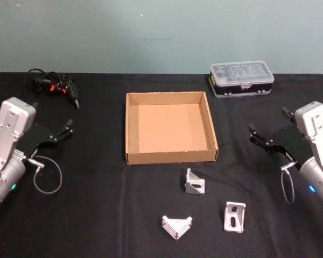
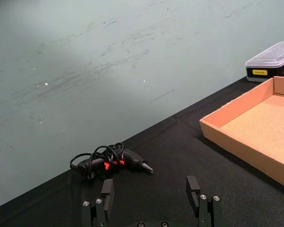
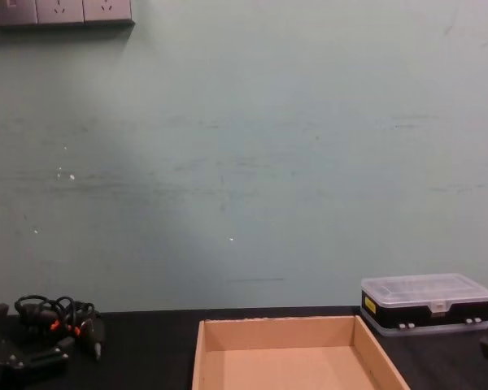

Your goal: Use one hand to pick up the angle iron from the table and place it into the box.

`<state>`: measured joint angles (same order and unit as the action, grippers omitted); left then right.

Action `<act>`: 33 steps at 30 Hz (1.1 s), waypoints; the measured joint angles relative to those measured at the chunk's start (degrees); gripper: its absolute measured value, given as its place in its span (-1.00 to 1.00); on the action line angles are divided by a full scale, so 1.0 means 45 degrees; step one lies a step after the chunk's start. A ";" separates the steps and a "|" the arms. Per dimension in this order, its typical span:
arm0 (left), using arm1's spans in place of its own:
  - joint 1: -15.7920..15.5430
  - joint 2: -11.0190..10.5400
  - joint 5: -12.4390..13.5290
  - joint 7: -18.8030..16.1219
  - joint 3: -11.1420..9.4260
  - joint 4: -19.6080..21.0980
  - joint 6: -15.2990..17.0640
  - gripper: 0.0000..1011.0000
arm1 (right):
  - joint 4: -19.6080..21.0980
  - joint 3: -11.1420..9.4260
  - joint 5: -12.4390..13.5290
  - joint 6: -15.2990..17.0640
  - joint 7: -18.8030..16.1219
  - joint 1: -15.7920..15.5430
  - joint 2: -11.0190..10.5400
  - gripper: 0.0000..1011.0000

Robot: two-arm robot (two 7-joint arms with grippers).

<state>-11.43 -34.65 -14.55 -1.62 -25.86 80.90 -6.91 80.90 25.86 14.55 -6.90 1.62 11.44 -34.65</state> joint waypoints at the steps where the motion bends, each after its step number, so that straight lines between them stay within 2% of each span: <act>1: 0.0000 0.0000 0.0000 0.0000 0.0000 0.0000 0.0001 0.98 | -0.0001 0.0000 0.0000 0.0000 0.0000 0.0000 -0.0001 0.99; 33: 0.0000 0.0000 0.0000 0.0000 0.0000 0.0000 0.0000 0.98 | 0.0000 0.0000 0.0000 0.0000 0.0000 0.0000 0.0000 0.99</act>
<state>-11.43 -34.65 -14.55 -1.62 -25.86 80.90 -6.91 80.90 25.86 14.55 -6.90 1.62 11.43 -34.65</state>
